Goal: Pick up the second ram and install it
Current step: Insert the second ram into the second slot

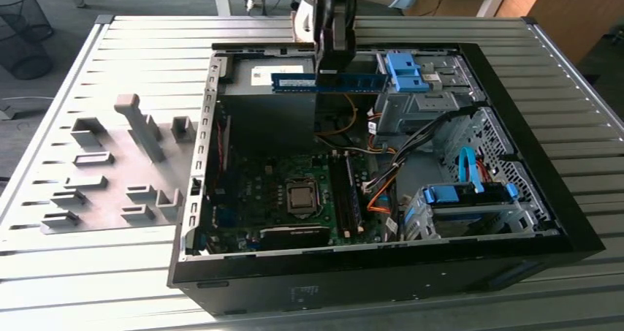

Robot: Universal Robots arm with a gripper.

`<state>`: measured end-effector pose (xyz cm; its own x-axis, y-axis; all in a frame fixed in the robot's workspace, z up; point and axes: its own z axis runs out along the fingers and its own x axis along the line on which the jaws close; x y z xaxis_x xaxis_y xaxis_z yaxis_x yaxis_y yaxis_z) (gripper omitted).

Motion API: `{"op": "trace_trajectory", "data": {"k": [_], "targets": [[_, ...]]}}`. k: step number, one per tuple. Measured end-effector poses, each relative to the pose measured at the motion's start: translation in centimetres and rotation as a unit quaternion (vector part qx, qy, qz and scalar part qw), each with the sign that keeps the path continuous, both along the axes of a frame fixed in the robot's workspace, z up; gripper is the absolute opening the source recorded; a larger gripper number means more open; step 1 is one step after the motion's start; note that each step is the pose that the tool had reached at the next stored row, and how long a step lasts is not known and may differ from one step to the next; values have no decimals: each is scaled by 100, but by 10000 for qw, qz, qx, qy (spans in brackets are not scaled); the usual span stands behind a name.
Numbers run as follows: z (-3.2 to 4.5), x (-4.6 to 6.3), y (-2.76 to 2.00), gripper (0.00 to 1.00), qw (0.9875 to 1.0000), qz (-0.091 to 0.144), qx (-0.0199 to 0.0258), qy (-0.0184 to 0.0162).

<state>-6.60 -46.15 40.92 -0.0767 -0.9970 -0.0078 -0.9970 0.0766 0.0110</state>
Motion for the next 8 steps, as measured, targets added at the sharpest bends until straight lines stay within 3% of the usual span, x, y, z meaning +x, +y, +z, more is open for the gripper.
{"op": "trace_trajectory", "data": {"k": [4, 8], "targets": [[-5, 0, 0, 14, 9994, -336, -1, 0], [-10, 0, 0, 14, 9977, -678, -3, 0]]}}
